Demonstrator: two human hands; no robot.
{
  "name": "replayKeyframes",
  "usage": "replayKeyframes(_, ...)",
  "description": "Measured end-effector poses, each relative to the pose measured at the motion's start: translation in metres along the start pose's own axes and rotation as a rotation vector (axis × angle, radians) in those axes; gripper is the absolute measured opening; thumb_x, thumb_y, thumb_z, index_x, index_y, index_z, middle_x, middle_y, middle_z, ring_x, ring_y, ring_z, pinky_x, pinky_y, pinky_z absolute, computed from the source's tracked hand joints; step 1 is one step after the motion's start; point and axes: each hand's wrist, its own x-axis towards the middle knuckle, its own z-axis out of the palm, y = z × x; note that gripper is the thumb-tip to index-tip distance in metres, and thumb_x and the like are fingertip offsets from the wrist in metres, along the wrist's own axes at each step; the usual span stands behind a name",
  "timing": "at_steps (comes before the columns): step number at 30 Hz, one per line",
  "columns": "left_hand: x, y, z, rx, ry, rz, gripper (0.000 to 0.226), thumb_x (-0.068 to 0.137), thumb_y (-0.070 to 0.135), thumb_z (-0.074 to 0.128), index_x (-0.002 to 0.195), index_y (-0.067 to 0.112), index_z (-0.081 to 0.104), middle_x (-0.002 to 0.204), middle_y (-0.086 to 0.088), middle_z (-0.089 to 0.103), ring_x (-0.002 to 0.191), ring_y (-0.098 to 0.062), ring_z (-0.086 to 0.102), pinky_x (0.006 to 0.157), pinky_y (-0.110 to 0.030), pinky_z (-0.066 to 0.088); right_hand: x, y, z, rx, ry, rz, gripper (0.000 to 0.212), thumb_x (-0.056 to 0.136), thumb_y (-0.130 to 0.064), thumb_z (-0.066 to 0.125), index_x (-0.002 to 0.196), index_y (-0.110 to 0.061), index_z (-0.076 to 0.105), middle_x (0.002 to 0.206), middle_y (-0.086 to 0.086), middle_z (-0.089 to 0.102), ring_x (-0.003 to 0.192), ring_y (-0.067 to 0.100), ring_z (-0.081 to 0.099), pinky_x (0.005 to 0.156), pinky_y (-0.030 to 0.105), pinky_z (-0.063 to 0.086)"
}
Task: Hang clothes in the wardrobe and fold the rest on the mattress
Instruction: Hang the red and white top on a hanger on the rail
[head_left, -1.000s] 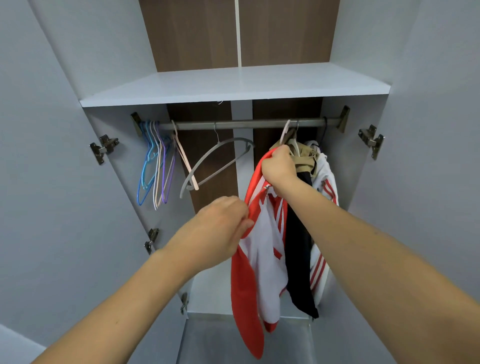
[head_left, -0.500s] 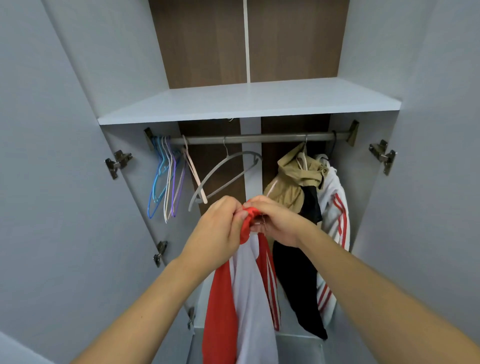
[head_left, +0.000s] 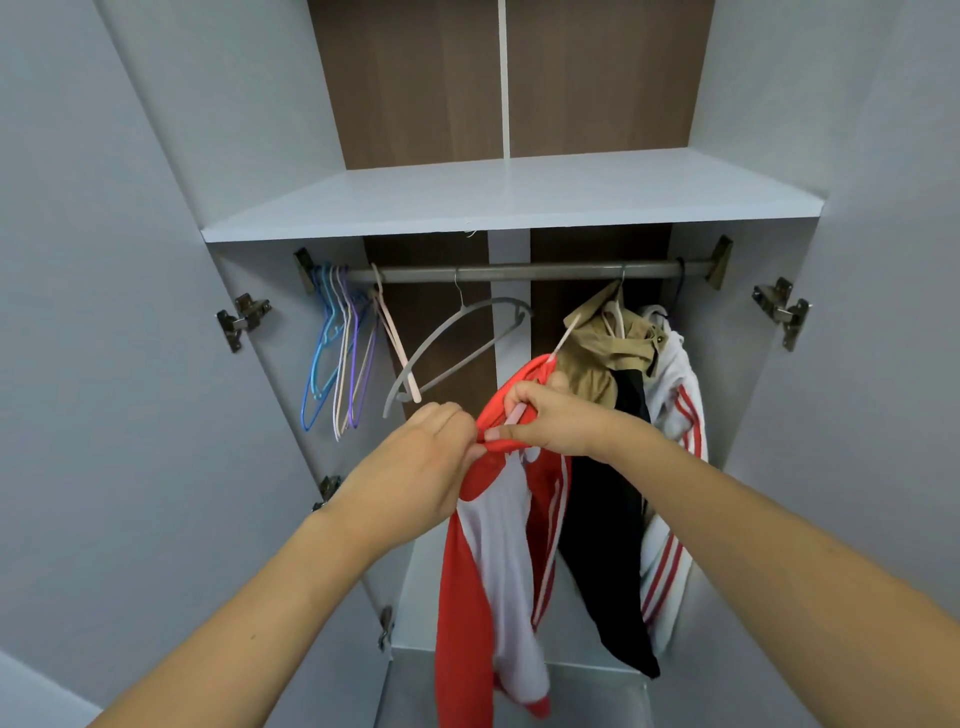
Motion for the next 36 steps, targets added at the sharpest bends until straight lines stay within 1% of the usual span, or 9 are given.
replayKeyframes(5, 0.024, 0.004, 0.005, -0.04, 0.046, -0.05, 0.019, 0.102, 0.023, 0.045, 0.086, 0.014, 0.049, 0.083, 0.001, 0.043, 0.076, -0.015, 0.039, 0.073, -0.029, 0.037, -0.001, -0.018, 0.003, -0.377, 0.018, -0.028, 0.018, 0.092, -0.024, 0.053, 0.078, -0.031, 0.045, 0.126, 0.012, 0.033, 0.113, 0.03, 0.042, 0.094, 0.036, 0.046)
replayKeyframes(9, 0.034, 0.003, 0.019, -0.143, 0.134, -0.214, 0.018, 0.103, 0.021, 0.045, 0.086, 0.014, 0.049, 0.083, 0.002, 0.046, 0.076, -0.014, 0.042, 0.07, -0.024, 0.034, 0.0, -0.026, 0.003, -0.453, 0.123, 0.007, 0.022, 0.1, -0.017, 0.041, 0.096, -0.009, 0.062, 0.083, 0.007, 0.048, 0.117, 0.033, 0.04, 0.105, 0.044, 0.032)
replayKeyframes(12, 0.032, 0.001, 0.028, -0.366, 0.345, -0.431, 0.022, 0.103, 0.019, 0.045, 0.081, 0.017, 0.046, 0.075, 0.006, 0.048, 0.073, -0.005, 0.047, 0.064, -0.015, 0.035, 0.006, -0.02, -0.006, 0.03, 0.156, 0.157, 0.014, 0.095, -0.011, 0.052, 0.099, -0.007, 0.065, 0.085, 0.011, 0.061, 0.078, 0.021, 0.058, 0.078, 0.032, 0.051)
replayKeyframes(15, 0.031, 0.003, 0.038, -0.427, 0.366, -0.547, 0.026, 0.105, 0.026, 0.042, 0.079, 0.022, 0.042, 0.075, 0.006, 0.049, 0.071, -0.001, 0.047, 0.061, -0.013, 0.037, 0.003, -0.01, -0.016, 0.686, 0.42, 0.273, 0.02, 0.094, 0.004, 0.048, 0.109, -0.008, 0.054, 0.067, 0.012, 0.052, 0.047, 0.016, 0.049, 0.045, 0.026, 0.043)
replayKeyframes(21, 0.027, 0.005, 0.059, -0.436, 0.079, -0.761, 0.027, 0.104, 0.034, 0.04, 0.079, 0.022, 0.04, 0.086, 0.0, 0.049, 0.069, -0.009, 0.047, 0.057, -0.023, 0.031, -0.015, -0.015, -0.006, 1.067, 0.615, 0.153, 0.014, 0.096, 0.0, 0.046, 0.099, -0.012, 0.053, 0.065, 0.011, 0.051, 0.038, 0.013, 0.045, 0.037, 0.022, 0.038)
replayKeyframes(24, 0.022, 0.015, 0.063, -0.976, -0.073, -0.964, 0.031, 0.085, 0.05, 0.054, 0.094, 0.02, 0.049, 0.087, 0.0, 0.061, 0.068, -0.004, 0.06, 0.059, -0.021, 0.049, -0.021, -0.024, 0.008, 1.045, 0.617, 0.003, 0.032, 0.092, 0.007, 0.048, 0.11, -0.019, 0.046, 0.056, 0.006, 0.054, 0.04, 0.012, 0.05, 0.041, 0.022, 0.042)
replayKeyframes(28, 0.029, 0.006, 0.066, -1.71, -0.196, -0.97, 0.054, 0.084, 0.049, 0.07, 0.114, 0.004, 0.066, 0.113, -0.018, 0.067, 0.106, -0.033, 0.062, 0.104, -0.046, 0.049, -0.026, -0.033, 0.016, 0.918, 0.565, -0.059, 0.038, 0.092, 0.007, 0.049, 0.102, -0.029, 0.043, 0.049, 0.001, 0.056, 0.042, 0.012, 0.054, 0.042, 0.024, 0.047)
replayKeyframes(32, 0.042, 0.004, 0.068, -1.522, -0.239, -0.929, 0.026, 0.074, 0.042, 0.078, 0.076, 0.018, 0.068, 0.088, -0.007, 0.059, 0.09, -0.024, 0.049, 0.085, -0.039, 0.041, -0.03, -0.031, 0.015, 0.78, 0.532, -0.028, 0.032, 0.092, 0.002, 0.053, 0.109, -0.023, 0.041, 0.052, 0.005, 0.055, 0.043, 0.017, 0.053, 0.044, 0.028, 0.048)
replayKeyframes(36, 0.047, -0.005, 0.061, -0.881, -0.169, -0.927, 0.022, 0.085, 0.022, 0.071, 0.068, 0.009, 0.066, 0.056, 0.002, 0.06, 0.046, -0.003, 0.053, 0.051, -0.018, 0.043, -0.04, -0.015, 0.005, 0.815, 0.53, -0.072, 0.041, 0.09, 0.006, 0.054, 0.111, -0.025, 0.038, 0.074, 0.012, 0.063, 0.044, 0.019, 0.054, 0.043, 0.029, 0.045)
